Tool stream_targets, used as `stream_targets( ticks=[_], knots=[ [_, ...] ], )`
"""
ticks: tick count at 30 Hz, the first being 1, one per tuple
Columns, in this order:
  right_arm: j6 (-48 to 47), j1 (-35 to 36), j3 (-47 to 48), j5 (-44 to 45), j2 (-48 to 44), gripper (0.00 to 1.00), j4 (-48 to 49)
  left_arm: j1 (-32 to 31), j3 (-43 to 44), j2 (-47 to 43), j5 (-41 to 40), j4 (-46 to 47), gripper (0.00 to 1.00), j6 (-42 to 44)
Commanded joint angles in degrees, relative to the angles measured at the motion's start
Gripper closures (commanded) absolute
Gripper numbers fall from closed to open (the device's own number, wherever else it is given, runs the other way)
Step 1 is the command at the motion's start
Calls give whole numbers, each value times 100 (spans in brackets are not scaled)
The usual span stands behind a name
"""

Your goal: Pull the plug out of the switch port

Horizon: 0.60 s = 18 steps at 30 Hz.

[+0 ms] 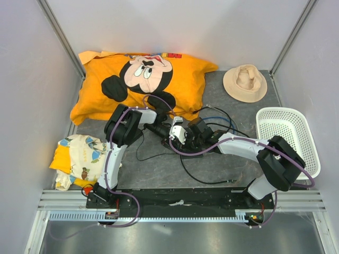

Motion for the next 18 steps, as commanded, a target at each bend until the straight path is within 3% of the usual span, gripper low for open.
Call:
stream_targets(
  ticks=[1,2,7,9,12,14,17,18],
  knots=[
    [88,51,-339,144,518,100,-726,-286,-263,208,-26,80,94,129],
    [88,42,-348,144,518,100,-726,-286,-272,200,-26,81,98,146],
    [79,51,-400,214,457,100,-718,-242,-508,-300,-193,395,98,287],
    [53,51,-409,249,448,100,-726,-216,-1076,-834,-526,1632,98,-255],
    [27,51,-418,249,439,100,-761,-225,-1265,-970,-406,2208,98,-609],
    [9,51,-436,249,413,100,-753,-216,-1012,-593,180,1841,98,-461],
    [-35,51,-480,241,395,100,-762,-216,-46,206,903,-229,98,819],
    [-70,51,-497,267,387,100,-762,-216,548,417,992,-1541,98,1354]
  ],
)
